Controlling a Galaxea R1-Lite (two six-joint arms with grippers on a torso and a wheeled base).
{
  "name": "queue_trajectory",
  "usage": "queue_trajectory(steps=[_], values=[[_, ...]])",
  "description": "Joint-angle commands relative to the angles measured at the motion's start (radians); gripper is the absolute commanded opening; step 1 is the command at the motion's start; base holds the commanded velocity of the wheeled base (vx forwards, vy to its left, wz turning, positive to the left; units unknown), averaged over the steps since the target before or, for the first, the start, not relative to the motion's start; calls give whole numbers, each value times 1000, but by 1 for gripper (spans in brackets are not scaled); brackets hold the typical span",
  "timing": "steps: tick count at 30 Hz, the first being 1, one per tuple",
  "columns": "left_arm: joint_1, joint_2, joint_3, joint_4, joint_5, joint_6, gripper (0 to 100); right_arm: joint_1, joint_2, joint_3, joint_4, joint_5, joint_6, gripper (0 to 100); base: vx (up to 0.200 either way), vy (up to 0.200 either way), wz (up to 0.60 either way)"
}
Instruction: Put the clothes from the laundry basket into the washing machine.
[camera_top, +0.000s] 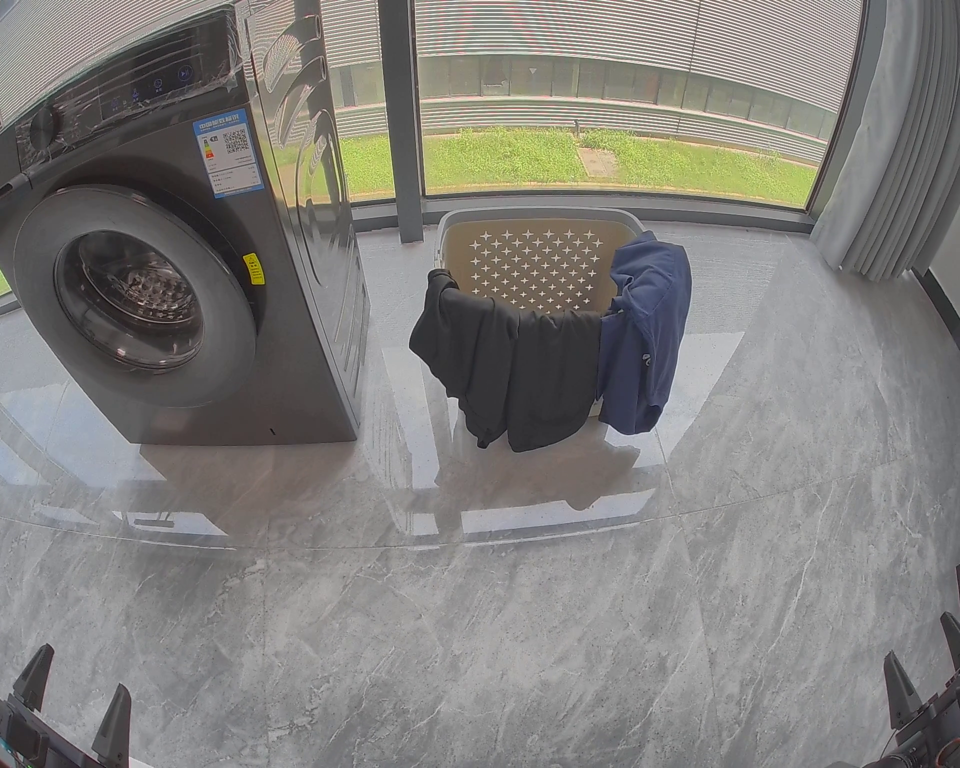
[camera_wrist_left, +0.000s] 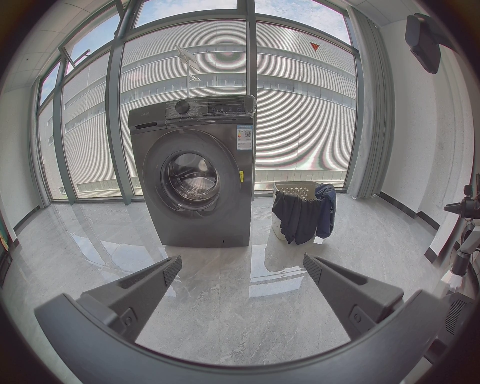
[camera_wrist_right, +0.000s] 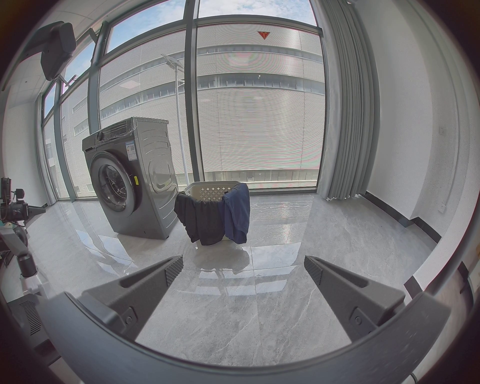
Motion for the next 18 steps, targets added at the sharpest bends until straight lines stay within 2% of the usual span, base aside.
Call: queue_trajectory(steps=[1,16,18], values=[[0,-15,18,0,0,0,100,0,-16,18,0,1,0,100,200,0,0],[0,-15,18,0,0,0,100,0,-16,18,0,1,1,100,200,0,0],[0,-14,18,0,0,0,100,0,-16,18,0,1,0,100,0,0,0]])
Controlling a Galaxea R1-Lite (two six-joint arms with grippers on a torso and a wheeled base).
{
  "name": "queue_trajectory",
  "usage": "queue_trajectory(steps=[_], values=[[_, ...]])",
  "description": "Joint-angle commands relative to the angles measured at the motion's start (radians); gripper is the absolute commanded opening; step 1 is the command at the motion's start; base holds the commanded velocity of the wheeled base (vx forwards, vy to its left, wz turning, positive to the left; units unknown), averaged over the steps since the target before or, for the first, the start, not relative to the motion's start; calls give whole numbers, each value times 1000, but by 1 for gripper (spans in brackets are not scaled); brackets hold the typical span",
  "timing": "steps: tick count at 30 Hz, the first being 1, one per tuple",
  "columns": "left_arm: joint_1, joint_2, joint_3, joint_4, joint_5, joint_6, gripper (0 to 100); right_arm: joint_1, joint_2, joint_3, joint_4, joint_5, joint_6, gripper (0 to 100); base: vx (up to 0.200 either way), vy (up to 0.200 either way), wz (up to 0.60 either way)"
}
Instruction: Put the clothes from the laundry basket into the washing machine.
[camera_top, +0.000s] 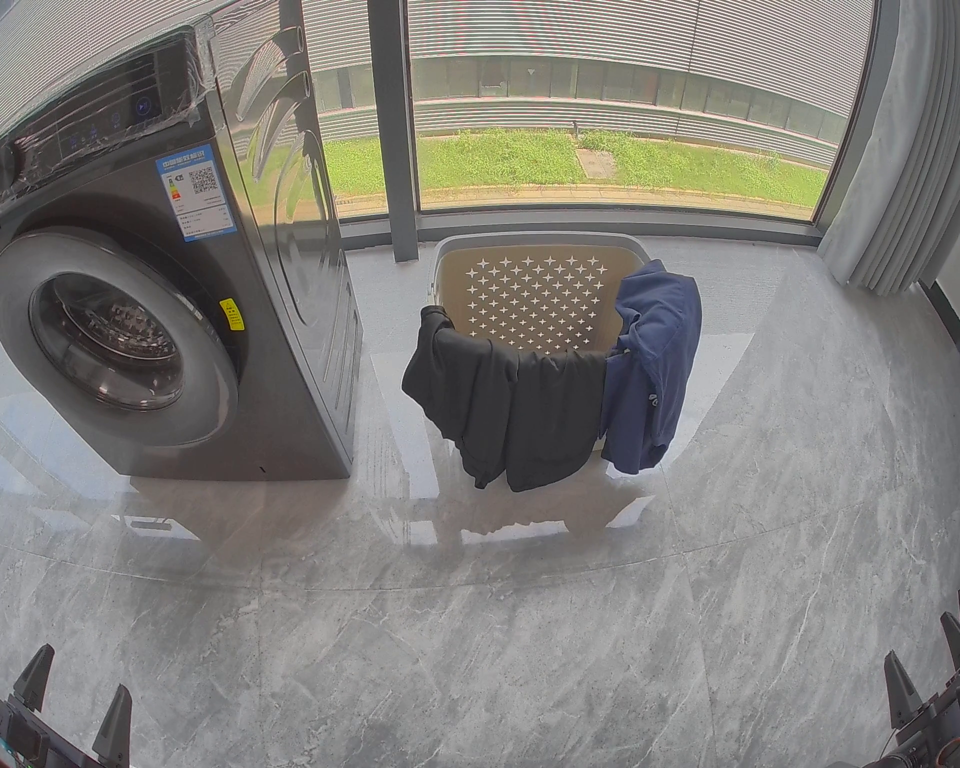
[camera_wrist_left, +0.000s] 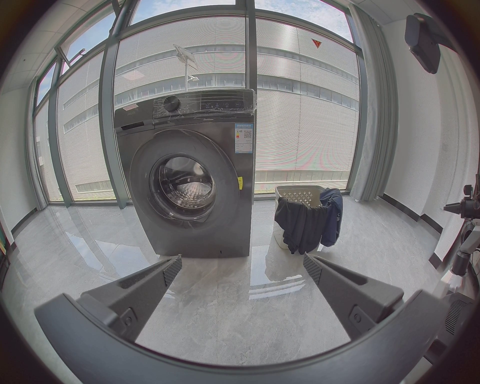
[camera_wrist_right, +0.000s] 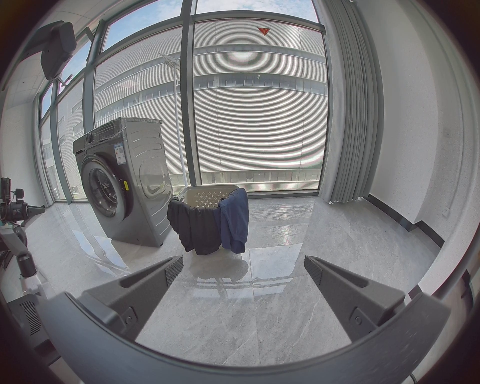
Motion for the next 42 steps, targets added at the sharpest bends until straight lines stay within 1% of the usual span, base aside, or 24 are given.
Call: queue_trajectory(steps=[1,10,22,34,42], values=[[0,-15,18,0,0,0,100,0,-16,18,0,1,1,100,0,0,0],[0,-15,18,0,0,0,100,0,-16,18,0,1,1,100,0,0,0],[0,-15,18,0,0,0,100,0,-16,18,0,1,0,100,0,-200,0],[0,-15,18,0,0,-1,100,0,-16,18,0,1,0,100,0,0,0],[0,-15,18,0,0,-1,100,0,-16,18,0,1,0,100,200,0,0]])
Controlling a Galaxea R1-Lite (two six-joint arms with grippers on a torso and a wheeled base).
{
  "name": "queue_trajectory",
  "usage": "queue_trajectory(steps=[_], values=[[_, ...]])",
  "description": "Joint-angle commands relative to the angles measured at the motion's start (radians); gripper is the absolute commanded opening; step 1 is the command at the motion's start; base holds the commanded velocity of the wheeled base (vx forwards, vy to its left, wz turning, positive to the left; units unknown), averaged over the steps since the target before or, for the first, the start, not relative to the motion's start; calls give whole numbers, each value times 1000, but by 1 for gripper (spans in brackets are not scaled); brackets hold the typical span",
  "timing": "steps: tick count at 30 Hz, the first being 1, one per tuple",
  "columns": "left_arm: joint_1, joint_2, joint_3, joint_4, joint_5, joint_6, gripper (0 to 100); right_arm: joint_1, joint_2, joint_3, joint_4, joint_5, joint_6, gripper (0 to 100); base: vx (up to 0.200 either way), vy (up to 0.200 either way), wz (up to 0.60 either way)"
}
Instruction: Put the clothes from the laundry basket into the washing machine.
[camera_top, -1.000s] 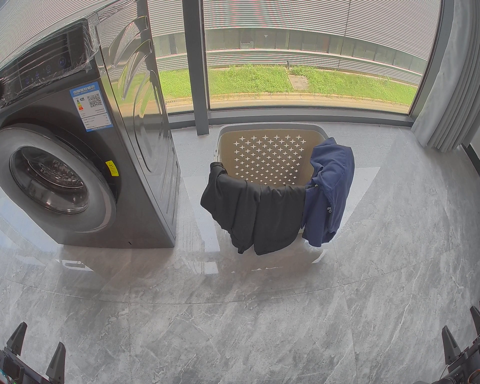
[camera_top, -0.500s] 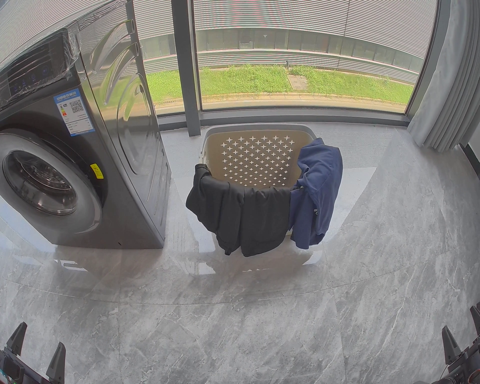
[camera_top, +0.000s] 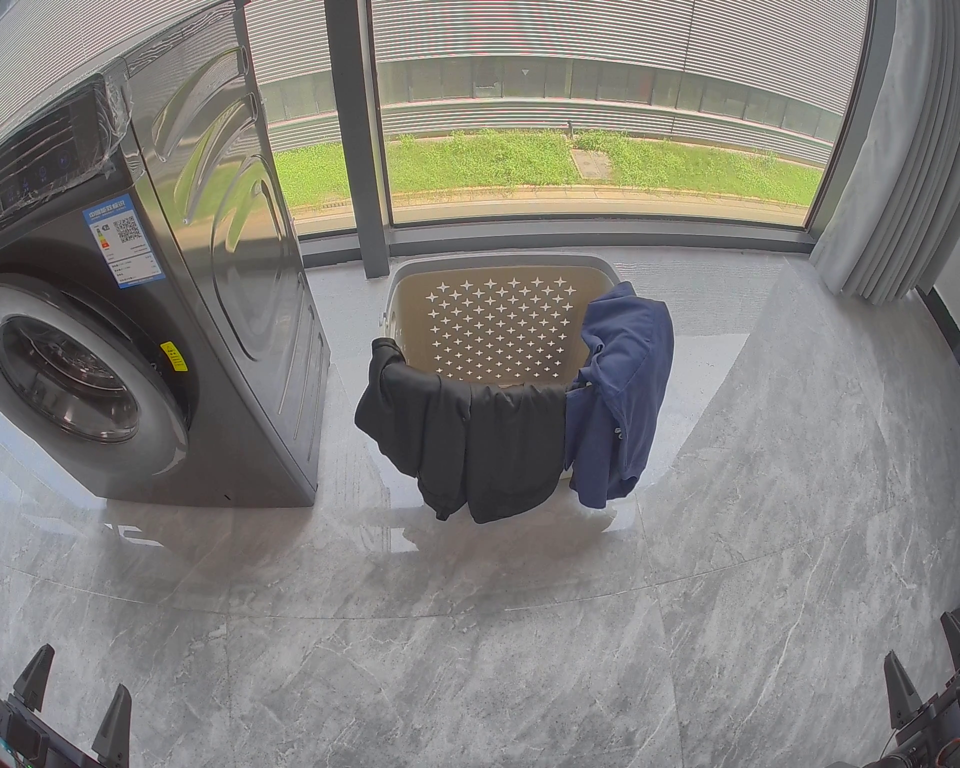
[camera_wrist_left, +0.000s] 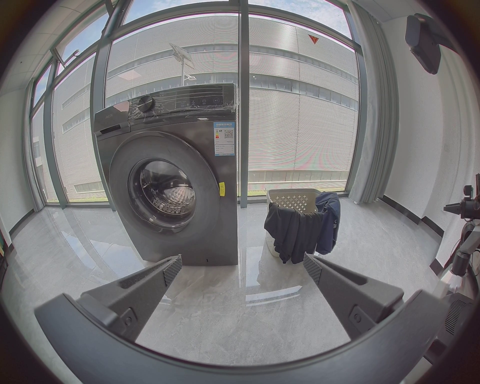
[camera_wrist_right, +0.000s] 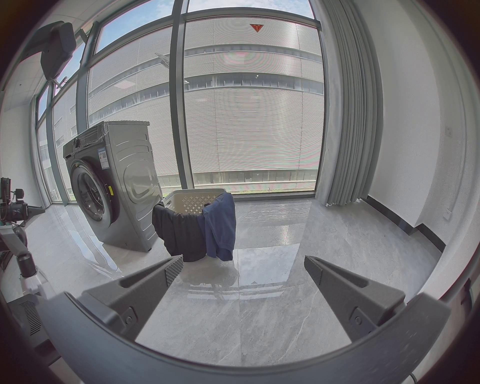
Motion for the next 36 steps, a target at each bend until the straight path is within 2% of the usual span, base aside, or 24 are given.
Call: queue_trajectory(steps=[1,13,25,36], values=[[0,-16,18,0,0,0,100,0,-16,18,0,1,1,100,200,0,0],[0,-16,18,0,0,0,100,0,-16,18,0,-1,1,100,200,0,0],[0,-15,18,0,0,-2,100,0,-16,18,0,1,-1,100,0,0,0],[0,-16,18,0,0,-2,100,0,-16,18,0,1,-1,100,0,-200,0]])
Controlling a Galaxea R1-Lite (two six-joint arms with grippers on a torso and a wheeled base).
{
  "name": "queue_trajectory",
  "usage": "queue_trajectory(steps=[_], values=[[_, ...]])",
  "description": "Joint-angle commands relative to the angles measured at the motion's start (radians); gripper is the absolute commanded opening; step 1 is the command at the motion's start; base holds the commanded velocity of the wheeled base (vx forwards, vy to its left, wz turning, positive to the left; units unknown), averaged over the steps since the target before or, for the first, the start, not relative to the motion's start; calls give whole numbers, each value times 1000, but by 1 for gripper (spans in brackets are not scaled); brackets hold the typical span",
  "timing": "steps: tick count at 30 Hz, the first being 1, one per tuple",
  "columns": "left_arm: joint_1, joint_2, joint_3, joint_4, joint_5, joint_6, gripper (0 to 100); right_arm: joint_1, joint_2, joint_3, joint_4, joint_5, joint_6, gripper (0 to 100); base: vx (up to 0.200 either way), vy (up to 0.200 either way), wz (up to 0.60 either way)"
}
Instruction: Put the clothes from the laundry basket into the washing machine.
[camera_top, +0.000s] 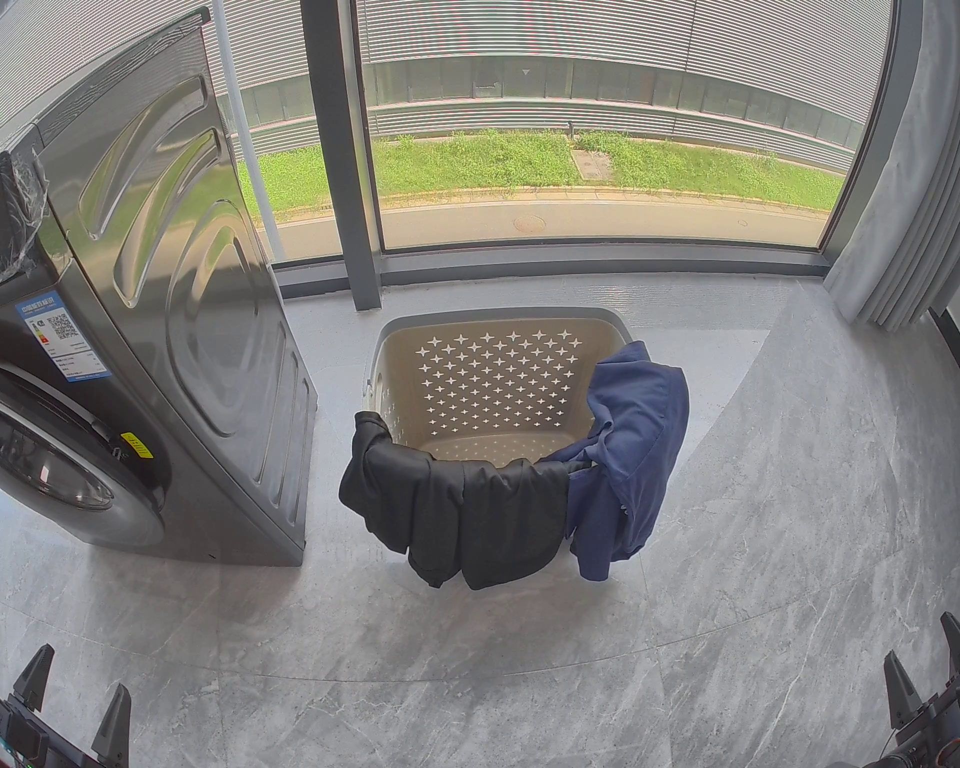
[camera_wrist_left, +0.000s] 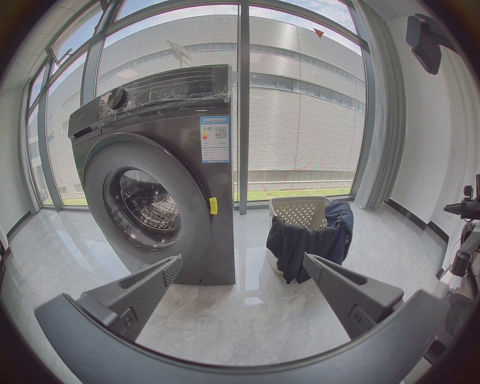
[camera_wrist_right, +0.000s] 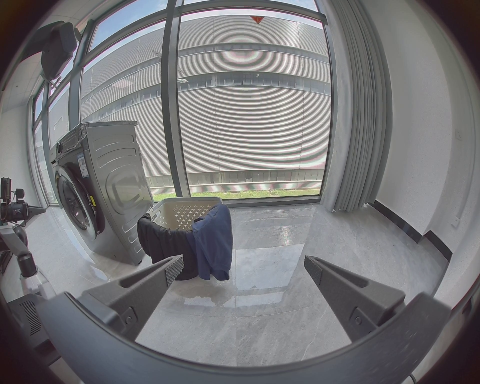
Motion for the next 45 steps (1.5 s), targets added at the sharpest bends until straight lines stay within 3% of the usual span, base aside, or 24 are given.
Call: queue_trajectory(steps=[1,16,25,34,45], values=[[0,-17,18,0,0,0,100,1,-16,18,0,1,1,100,0,-200,0],[0,-17,18,0,0,0,100,1,-16,18,0,1,1,100,0,-40,0],[0,-17,18,0,1,-5,100,1,-16,18,0,1,-1,100,200,0,0],[0,-17,18,0,1,-6,100,1,-16,18,0,1,-1,100,0,0,0],[0,-17,18,0,0,-6,100,1,-16,18,0,1,1,100,164,0,0]])
